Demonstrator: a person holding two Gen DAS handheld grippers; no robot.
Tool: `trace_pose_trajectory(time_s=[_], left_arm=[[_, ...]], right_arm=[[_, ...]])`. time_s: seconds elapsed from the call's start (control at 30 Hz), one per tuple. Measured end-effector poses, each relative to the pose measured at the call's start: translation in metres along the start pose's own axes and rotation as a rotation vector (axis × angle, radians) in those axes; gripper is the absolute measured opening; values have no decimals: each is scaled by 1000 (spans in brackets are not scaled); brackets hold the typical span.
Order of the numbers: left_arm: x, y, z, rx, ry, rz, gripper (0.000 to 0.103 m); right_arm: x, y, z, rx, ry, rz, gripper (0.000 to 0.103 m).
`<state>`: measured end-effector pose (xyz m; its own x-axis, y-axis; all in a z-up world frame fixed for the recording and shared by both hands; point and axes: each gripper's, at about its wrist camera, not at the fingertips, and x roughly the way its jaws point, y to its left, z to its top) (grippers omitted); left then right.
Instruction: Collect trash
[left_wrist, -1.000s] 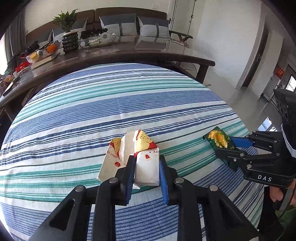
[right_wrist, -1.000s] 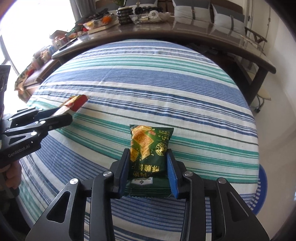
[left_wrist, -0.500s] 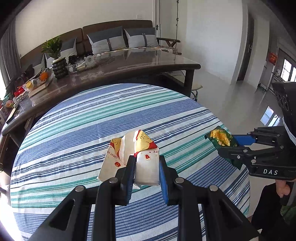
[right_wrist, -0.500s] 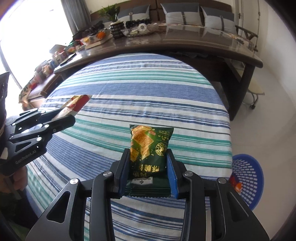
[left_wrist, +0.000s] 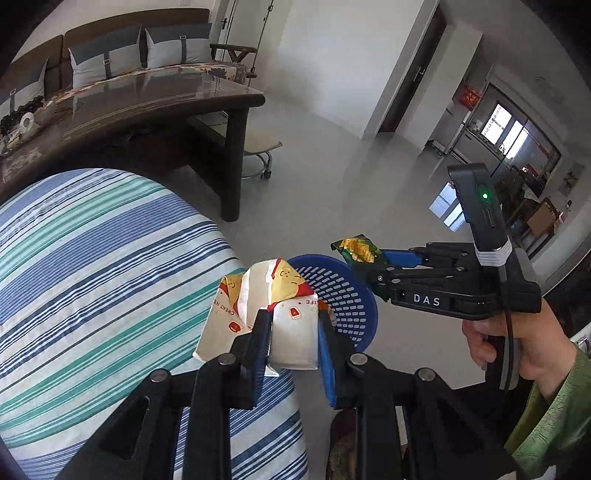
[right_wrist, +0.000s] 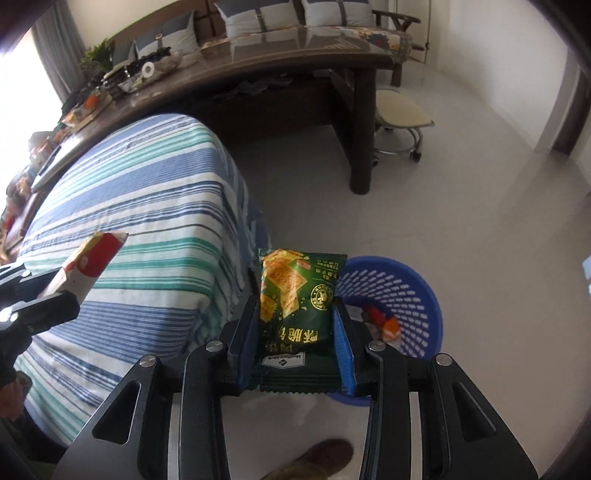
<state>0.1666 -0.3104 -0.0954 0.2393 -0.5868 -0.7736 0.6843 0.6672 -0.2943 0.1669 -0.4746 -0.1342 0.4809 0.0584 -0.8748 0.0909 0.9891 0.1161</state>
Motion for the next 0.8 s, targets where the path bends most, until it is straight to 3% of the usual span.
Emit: trace_pose_trajectory(time_s=[0.13,0.3,0.4,0.43,0.57,0.63,0.73,0.8], left_arm=[[64,-22,23,-19,65,-76,26],[129,-35,44,-39,115,-138,30],[158,-38,53,-59,116,-157,57],[164,-37,55,-69,114,-165,57],[170,-42,56,-61,123,-146,57],[159,-49,55,-23,107,-120,59],[136,-66,51,38,71,-71,78],[121,-75,46,72,62,-47,86]], right_arm=[[26,-56,-3,80,55,-3,38],[52,-96,-5,129,86,-17,39],[70,-116,-13,159,106,-13,46],[74,-122,-15,169,108,-22,53],[67,-143,-22,220,75,-42,67],[55,-150,-24,254,50,-60,87],[33,-152,-27,277,32,-119,101],[16,-148,-28,274,22,-154,102]])
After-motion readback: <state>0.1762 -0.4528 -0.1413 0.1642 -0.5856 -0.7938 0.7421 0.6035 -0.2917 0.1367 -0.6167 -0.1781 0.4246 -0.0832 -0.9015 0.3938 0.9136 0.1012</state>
